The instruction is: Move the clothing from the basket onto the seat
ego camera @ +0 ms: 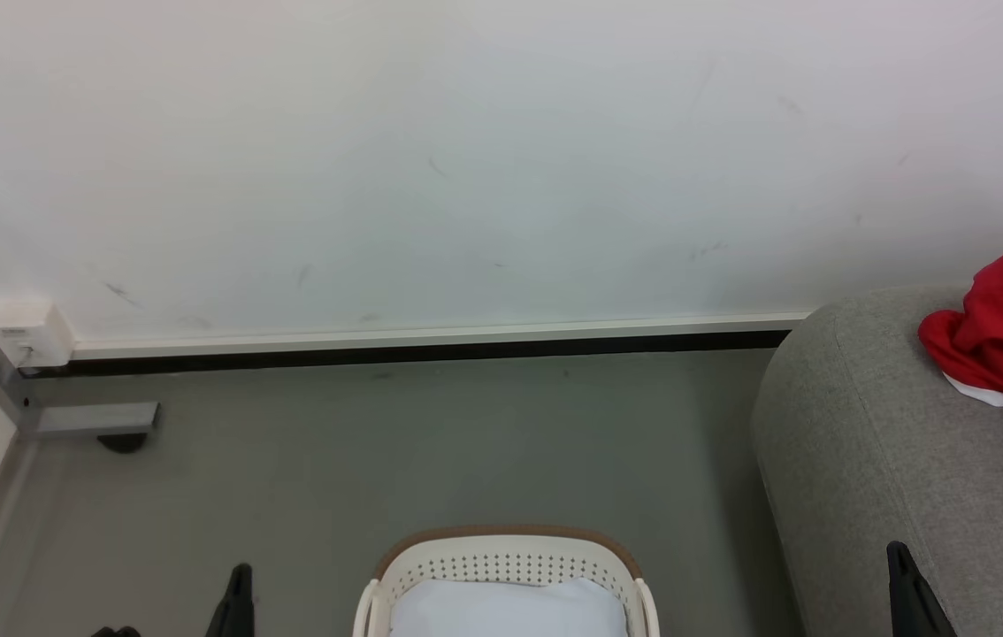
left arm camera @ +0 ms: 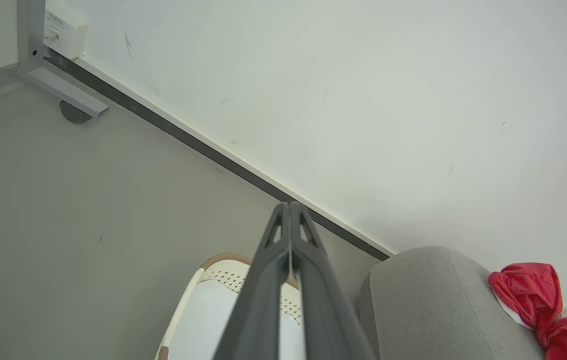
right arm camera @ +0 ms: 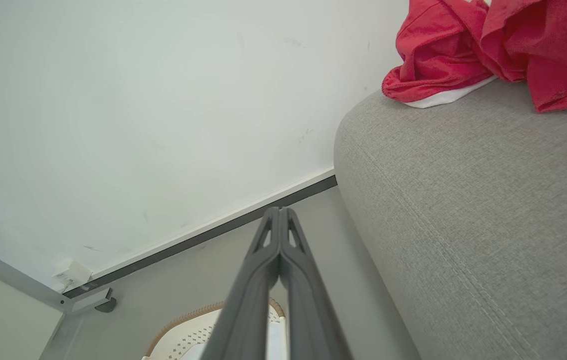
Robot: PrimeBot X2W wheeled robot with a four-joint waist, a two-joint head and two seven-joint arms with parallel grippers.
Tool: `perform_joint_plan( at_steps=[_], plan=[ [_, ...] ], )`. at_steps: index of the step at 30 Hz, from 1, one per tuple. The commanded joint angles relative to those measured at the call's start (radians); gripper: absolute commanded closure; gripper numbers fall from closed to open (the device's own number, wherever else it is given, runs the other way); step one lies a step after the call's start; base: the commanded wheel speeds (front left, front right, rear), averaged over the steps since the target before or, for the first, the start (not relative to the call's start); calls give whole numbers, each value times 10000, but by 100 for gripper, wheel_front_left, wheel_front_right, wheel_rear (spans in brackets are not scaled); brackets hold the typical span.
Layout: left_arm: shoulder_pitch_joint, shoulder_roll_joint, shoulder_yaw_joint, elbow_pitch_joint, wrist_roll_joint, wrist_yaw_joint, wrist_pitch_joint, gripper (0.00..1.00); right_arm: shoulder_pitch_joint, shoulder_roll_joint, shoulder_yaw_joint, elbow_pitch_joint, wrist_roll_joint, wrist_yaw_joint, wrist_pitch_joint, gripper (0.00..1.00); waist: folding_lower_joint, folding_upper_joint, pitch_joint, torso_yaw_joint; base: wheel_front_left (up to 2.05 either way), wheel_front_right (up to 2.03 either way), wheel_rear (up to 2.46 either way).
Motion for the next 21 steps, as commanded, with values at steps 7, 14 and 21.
perform_joint_plan(
  at_steps=[7,14,21],
  plan=[
    [-396,47,180,-184,-1326,-81,341,100,-341,-82,-173,-344,1457,-6,342,100,-1,0,31,15,0,0,0],
    [-515,44,283,-198,-2254,-128,586,100,-379,-88,-267,-467,2445,-7,590,100,-1,0,58,28,0,0,0],
    [-617,41,364,-212,-2999,-159,787,100,-418,-93,-344,-573,3241,-8,787,100,-1,0,81,39,0,0,0]
  ],
)
